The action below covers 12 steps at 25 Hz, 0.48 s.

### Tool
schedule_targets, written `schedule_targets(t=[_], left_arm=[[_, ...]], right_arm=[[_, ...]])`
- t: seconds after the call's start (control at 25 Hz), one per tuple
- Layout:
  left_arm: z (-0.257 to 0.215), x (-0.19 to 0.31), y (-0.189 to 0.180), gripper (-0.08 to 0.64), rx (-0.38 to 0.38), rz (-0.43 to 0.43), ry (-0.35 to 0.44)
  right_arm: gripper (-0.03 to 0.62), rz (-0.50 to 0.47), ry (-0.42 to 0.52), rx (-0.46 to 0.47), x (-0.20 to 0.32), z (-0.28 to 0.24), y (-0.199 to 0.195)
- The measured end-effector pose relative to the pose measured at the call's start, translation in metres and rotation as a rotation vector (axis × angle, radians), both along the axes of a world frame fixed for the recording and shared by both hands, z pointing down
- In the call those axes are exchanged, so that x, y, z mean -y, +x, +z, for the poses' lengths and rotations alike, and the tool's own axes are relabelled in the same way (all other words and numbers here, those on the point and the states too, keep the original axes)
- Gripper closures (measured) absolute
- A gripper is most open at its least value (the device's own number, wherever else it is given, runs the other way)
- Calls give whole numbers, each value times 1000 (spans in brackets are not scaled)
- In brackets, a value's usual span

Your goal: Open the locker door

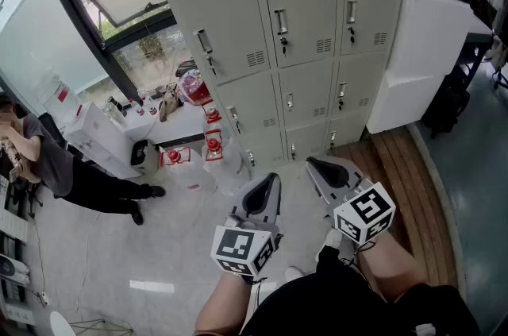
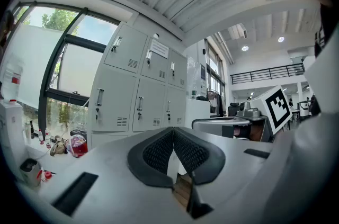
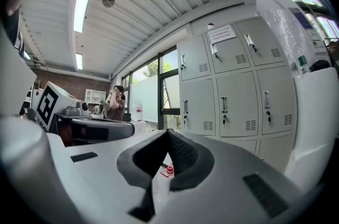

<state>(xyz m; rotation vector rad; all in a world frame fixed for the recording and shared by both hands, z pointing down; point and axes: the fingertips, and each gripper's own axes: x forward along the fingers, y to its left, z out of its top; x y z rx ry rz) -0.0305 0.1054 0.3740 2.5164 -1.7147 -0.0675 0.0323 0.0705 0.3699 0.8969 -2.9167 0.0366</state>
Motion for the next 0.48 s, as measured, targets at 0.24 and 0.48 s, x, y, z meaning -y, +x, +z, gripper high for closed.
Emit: schedule_targets(t=[0.24, 0.48], left_arm=[[-1, 0, 0, 543, -1, 1, 0], [1, -2, 3, 543, -6, 9, -5]], right_arm=[[538, -8, 11, 10, -2, -2, 0], [538, -7, 25, 8, -6, -3, 1]])
